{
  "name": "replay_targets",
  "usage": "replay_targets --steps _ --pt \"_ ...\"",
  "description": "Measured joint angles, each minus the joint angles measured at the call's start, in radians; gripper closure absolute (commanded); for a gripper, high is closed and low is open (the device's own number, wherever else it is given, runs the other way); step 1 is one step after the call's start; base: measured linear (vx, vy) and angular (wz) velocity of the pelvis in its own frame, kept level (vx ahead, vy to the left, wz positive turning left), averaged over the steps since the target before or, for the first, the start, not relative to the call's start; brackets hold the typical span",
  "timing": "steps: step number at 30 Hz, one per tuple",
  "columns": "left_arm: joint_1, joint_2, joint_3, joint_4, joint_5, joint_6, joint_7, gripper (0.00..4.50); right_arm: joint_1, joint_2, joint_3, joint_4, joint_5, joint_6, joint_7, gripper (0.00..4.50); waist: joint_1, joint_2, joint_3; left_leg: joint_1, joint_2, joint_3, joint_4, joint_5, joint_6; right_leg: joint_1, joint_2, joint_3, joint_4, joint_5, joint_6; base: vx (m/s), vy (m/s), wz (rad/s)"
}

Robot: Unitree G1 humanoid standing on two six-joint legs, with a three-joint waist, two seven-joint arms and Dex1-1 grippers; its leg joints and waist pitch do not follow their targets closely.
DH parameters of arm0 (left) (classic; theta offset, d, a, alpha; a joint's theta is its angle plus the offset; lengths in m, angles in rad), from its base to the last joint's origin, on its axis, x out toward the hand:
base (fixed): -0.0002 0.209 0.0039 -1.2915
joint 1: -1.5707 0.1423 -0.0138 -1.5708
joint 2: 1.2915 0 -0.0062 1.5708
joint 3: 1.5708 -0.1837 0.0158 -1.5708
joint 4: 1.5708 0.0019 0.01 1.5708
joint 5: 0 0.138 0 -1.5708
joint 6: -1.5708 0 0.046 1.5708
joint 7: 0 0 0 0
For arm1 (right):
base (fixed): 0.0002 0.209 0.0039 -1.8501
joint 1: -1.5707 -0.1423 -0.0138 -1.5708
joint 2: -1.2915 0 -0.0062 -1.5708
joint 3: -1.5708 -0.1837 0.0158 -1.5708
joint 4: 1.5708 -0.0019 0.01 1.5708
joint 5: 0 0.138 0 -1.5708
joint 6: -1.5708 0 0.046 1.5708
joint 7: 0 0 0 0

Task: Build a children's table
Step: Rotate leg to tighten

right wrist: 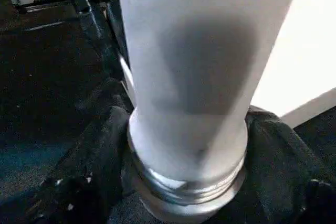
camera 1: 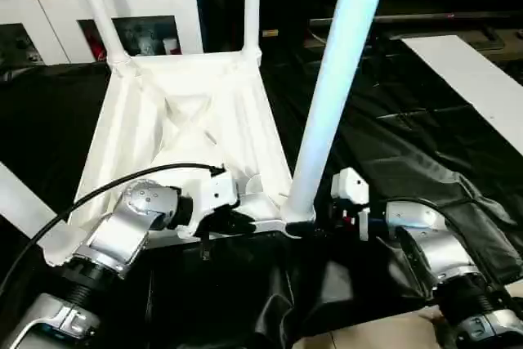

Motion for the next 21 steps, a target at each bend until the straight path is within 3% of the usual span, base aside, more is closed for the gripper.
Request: replay_targets --steps 6,18,21 --pt "0.0 0.0 0.0 0.001 0.0 -0.001 -0.002 4.5 -0.012 0.004 0.0 0.016 -0.001 0.0 0.006 1.78 -0.003 0.0 0.0 0.0 0.0 0.0 0.002 0.0 0.0 0.0 0.0 0.0 0.001 0.0 0.0 0.0 0.0 0.0" --pt "-0.001 0.001 0.0 0.006 0.0 0.001 0.0 4.5 -0.02 0.013 -0.003 0.043 -0.001 -0.012 0.01 1.8 -0.004 -0.003 -0.003 0.0 0.0 0.0 0.005 0.0 0.0 0.0 0.0 0.0 0.004 0.0 0.0 0.0 0.0 0.0" --pt "-0.001 -0.013 0.008 0.015 0.004 0.015 0.034 4.5 -0.026 0.058 -0.016 0.087 -0.006 -0.035 -0.06 1.8 -0.009 -0.006 -0.006 0.001 0.0 0.0 0.006 0.0 0.0 0.0 0.0 0.001 0.008 0.0 0.0 0.0 0.0 0.0"
